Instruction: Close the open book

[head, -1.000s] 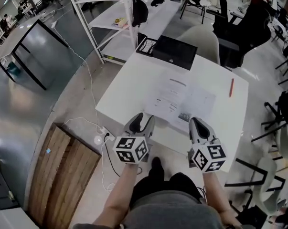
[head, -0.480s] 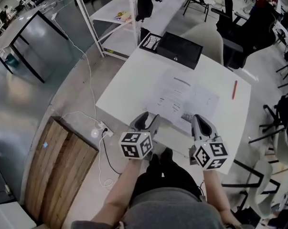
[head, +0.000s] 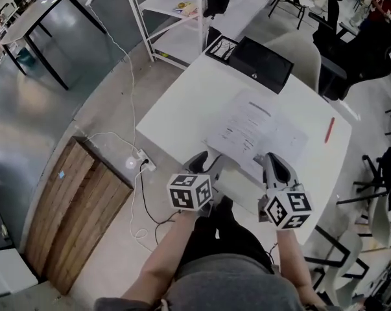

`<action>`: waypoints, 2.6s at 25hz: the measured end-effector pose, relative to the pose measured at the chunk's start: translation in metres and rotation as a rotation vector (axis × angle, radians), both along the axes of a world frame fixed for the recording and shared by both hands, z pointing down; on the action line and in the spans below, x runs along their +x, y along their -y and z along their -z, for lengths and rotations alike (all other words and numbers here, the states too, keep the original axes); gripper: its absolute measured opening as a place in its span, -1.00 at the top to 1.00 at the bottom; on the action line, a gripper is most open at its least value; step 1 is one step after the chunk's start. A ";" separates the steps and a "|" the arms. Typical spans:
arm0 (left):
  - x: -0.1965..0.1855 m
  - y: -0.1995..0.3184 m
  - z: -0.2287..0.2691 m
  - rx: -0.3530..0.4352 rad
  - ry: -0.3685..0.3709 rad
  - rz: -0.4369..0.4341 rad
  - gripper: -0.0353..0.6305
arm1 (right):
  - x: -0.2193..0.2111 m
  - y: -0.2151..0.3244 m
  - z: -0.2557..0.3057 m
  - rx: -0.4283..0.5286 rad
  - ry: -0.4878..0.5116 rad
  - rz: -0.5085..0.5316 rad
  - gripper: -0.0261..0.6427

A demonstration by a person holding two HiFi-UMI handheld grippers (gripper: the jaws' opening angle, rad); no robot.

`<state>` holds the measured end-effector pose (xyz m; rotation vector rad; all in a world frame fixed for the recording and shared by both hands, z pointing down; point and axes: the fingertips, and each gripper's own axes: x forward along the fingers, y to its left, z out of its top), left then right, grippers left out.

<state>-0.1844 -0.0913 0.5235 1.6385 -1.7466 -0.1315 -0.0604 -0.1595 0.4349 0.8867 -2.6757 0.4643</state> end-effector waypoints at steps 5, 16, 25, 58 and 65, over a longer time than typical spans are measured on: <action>0.008 0.002 -0.012 -0.037 -0.092 0.022 0.30 | -0.010 0.006 -0.004 -0.006 -0.011 0.049 0.91; 0.020 0.011 -0.031 -0.090 -0.286 0.076 0.30 | -0.022 0.019 -0.003 -0.012 -0.011 0.112 0.91; 0.022 0.023 -0.034 -0.061 -0.500 0.147 0.30 | -0.030 0.026 -0.007 -0.027 -0.017 0.146 0.91; 0.011 0.046 -0.026 0.077 -0.815 0.195 0.78 | 0.022 0.041 -0.006 -0.027 -0.014 -0.011 0.91; 0.017 0.046 -0.007 0.119 -0.724 0.124 0.84 | 0.043 0.032 -0.009 -0.038 -0.010 -0.078 0.91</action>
